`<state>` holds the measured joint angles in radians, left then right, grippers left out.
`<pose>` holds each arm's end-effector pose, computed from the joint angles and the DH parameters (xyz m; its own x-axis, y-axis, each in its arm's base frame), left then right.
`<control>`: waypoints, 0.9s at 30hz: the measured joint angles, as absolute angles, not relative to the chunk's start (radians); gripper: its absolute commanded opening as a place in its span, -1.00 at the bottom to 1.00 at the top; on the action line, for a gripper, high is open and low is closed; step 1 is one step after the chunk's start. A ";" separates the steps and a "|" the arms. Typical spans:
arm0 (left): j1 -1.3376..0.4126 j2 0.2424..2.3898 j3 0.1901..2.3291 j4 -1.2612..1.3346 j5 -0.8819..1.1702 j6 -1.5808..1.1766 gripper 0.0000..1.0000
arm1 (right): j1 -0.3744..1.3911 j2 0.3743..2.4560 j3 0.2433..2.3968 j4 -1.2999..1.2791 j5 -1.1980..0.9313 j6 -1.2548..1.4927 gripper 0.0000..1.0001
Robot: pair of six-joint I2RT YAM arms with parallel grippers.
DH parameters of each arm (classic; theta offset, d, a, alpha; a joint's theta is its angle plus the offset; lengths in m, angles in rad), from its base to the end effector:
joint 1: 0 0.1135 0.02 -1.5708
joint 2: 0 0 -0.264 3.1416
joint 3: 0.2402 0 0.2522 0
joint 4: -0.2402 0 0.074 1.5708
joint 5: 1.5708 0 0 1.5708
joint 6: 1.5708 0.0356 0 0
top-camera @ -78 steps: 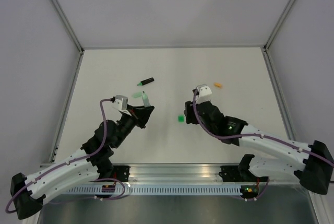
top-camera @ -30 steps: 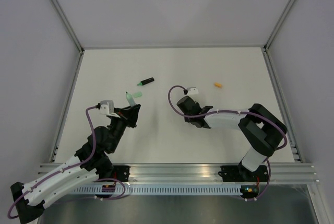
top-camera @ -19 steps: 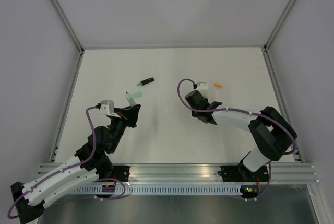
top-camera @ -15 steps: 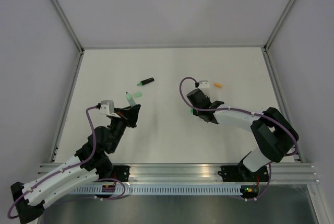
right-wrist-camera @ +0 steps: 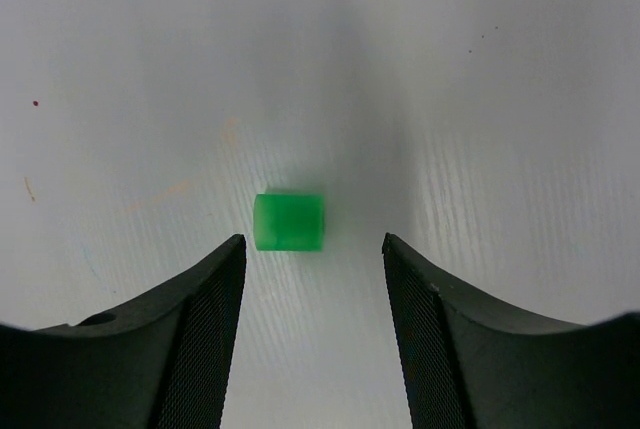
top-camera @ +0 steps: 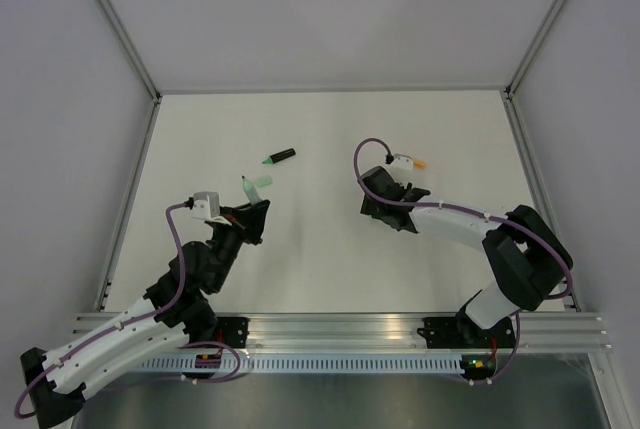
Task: Insert the pens into the pen caps
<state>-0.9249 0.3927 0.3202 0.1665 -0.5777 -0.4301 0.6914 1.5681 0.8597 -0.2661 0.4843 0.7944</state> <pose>0.0926 -0.0906 0.2664 -0.0911 -0.4594 -0.8835 0.3342 0.8217 -0.4617 0.2444 0.1808 0.1764 -0.7055 0.2357 -0.6684 0.2005 0.9709 0.1307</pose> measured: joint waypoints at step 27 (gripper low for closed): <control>-0.925 0.368 0.320 0.159 -0.591 -0.448 -0.95 | 0.692 1.803 1.222 -0.844 0.435 1.844 0.37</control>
